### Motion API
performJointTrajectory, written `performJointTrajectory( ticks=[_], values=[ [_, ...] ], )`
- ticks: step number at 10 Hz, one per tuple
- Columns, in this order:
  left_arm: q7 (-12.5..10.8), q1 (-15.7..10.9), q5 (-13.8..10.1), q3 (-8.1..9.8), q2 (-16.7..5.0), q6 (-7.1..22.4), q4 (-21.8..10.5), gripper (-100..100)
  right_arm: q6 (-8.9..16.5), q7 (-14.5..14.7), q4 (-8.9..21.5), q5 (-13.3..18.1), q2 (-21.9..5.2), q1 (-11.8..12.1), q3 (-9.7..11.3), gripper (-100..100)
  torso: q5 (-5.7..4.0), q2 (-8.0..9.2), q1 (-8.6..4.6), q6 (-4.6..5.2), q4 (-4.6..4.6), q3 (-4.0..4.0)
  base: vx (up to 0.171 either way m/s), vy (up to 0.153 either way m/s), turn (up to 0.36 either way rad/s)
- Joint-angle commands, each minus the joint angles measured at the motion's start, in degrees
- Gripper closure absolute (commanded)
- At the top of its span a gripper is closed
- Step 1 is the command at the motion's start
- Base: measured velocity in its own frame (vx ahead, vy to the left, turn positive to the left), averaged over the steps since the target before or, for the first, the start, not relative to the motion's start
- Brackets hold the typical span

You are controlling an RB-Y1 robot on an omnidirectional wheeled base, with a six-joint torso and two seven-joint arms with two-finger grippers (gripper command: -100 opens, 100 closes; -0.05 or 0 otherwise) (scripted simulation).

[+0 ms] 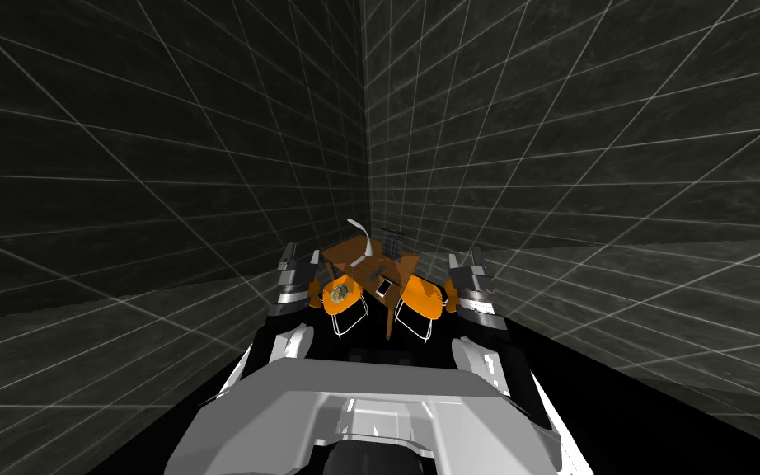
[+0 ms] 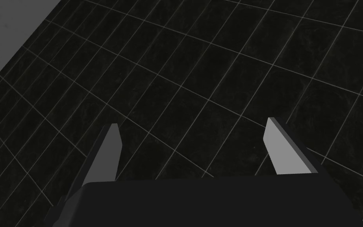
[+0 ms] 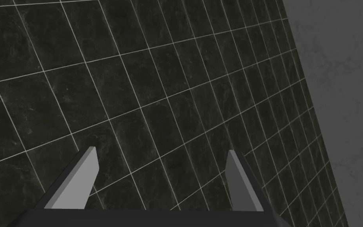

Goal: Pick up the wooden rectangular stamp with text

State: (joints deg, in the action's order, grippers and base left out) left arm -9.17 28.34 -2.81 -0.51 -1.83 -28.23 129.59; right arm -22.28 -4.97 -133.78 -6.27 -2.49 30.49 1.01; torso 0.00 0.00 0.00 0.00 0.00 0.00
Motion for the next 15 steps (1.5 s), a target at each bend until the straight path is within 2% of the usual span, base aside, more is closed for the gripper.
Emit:
performJointTrajectory(
  ticks=[1, 5, 6, 7, 8, 9, 10, 12, 13, 14, 15],
  values=[
    [0.0, 0.0, 0.0, 0.00, 0.0, 0.0, 0.0, 0, 1.3, -0.9, 2.0, -0.9, -1.6, -1.7, -0.5, -100, 0.00, 0.00, 0.00, 0.00, 0.00, 0.00, -0.012, 0.000, 0.046],
    [0.0, 0.0, 0.0, 0.00, 0.0, 0.0, 0.0, 0, 6.1, -3.9, 8.2, -3.9, -4.4, -7.4, -2.4, -100, -0.01, 0.08, -0.03, -0.01, 0.01, 0.04, -0.028, -0.002, 0.074],
    [0.0, 0.0, 0.0, 0.00, 0.0, 0.0, 0.0, 0, 6.1, -3.9, 8.7, -3.9, -4.4, -7.4, -2.4, -100, -0.01, 0.09, -0.03, -0.01, 0.02, 0.05, -0.021, 0.000, 0.027],
    [0.0, 0.0, 0.0, 0.00, 0.0, 0.0, 0.0, 0, 7.8, -4.9, 10.9, -4.9, -5.1, -9.3, -3.0, -100, -0.01, 0.06, -0.01, 0.00, 0.01, 0.04, -0.018, 0.004, 0.084],
    [0.0, 0.0, 0.0, 0.00, 0.0, 0.0, 0.0, 0, 7.8, -4.9, 11.1, -4.9, -5.1, -9.3, -3.0, -100, 0.00, 0.05, -0.01, -0.01, 0.01, 0.03, -0.013, 0.001, 0.034],
    [0.0, 0.0, 0.0, 0.00, 0.0, 0.0, 0.0, 0, 9.7, -5.9, 13.2, -6.0, -5.8, -11.3, -3.7, -100, 0.00, 0.04, -0.01, 0.01, 0.01, 0.02, -0.017, 0.001, 0.066],
    [0.0, 0.0, 0.0, 0.00, 0.0, 0.0, 0.0, 0, 9.7, -5.9, 13.6, -6.0, -5.8, -11.3, -3.7, -100, 0.00, 0.03, -0.01, -0.01, 0.01, 0.02, -0.014, -0.001, 0.048],
    [0.0, 0.0, 0.0, 0.00, 0.0, 0.0, 0.0, 0, 13.3, -8.3, 18.0, -8.4, -7.1, -15.5, -5.3, -100, -0.01, 0.03, -0.01, -0.01, 0.00, 0.02, -0.020, 0.001, 0.132],
    [0.0, 0.0, 0.0, 0.00, 0.0, 0.0, 0.0, 0, 13.8, -8.3, 19.5, -8.4, -7.1, -15.8, -5.3, -100, 0.00, 0.03, -0.01, -0.02, 0.01, 0.02, -0.016, -0.001, 0.057],
    [0.0, 0.0, 0.0, 0.00, 0.0, 0.0, 0.0, 0, 15.6, -9.5, 21.9, -9.6, -7.7, -18.1, -6.1, -100, -0.01, 0.03, -0.02, 0.01, 0.00, 0.02, -0.017, 0.002, 0.084],
    [0.0, 0.0, 0.0, 0.00, 0.0, 0.0, 0.0, 0, 16.0, -9.5, 22.7, -9.6, -7.7, -18.1, -6.1, -100, 0.00, 0.03, -0.01, 0.00, 0.01, 0.02, -0.011, 0.000, 0.076]
  ],
)
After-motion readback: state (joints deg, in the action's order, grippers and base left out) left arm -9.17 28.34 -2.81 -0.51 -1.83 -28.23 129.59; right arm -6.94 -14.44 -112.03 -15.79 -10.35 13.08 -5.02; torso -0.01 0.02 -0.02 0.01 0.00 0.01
